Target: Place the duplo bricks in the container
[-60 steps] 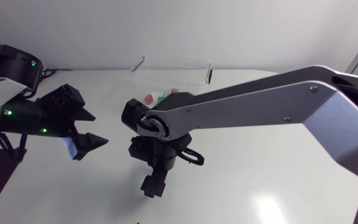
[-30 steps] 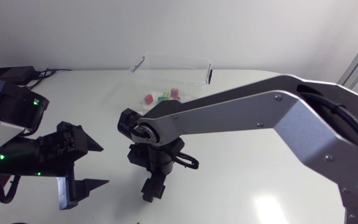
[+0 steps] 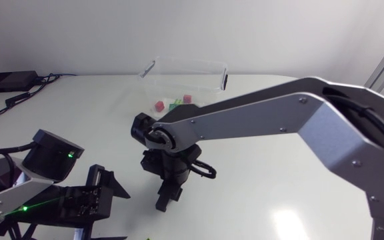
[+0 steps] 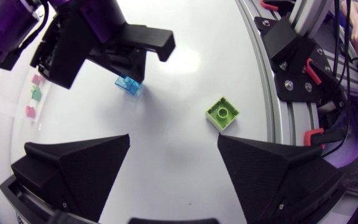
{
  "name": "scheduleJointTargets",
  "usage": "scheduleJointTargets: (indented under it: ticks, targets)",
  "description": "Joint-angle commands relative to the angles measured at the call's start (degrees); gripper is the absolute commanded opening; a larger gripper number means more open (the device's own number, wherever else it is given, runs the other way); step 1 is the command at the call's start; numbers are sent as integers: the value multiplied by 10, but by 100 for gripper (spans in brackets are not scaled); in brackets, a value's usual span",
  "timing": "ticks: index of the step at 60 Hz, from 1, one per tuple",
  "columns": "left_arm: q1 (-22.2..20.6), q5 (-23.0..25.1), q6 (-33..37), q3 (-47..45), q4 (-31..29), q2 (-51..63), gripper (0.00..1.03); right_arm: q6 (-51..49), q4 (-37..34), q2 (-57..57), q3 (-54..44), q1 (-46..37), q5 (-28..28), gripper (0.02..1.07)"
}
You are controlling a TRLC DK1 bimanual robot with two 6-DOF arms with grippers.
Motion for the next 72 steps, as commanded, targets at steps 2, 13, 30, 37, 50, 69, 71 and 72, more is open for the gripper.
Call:
scheduleJointTargets:
  ticks: [2, 13, 30, 37, 50, 69, 71, 72]
  targets:
    - [-20, 11, 30, -24, 16, -5, 99, 23, 8, -56, -21, -32, 3, 31]
    - [-63, 11, 33, -32, 41, 13, 99, 36, 15, -119, -43, -68, -5, 31]
    - [-80, 25, 112, -13, 42, 92, 99, 37, 21, -192, -83, -95, -46, 31]
    - [-85, 30, 140, 13, 34, 142, 99, 33, 27, -214, -103, -106, -58, 32]
    - [-110, 30, 155, 47, 33, 194, 98, 16, 24, -237, -115, -131, -73, 32]
    - [-130, 30, 168, 46, 34, 240, 85, 5, 14, -265, -33, -208, -97, 32]
    - [-133, 30, 168, 46, 34, 243, 82, 4, 13, -265, -17, -218, -99, 32]
    - [-134, 30, 168, 46, 35, 245, 81, 4, 13, -265, -11, -223, -101, 32]
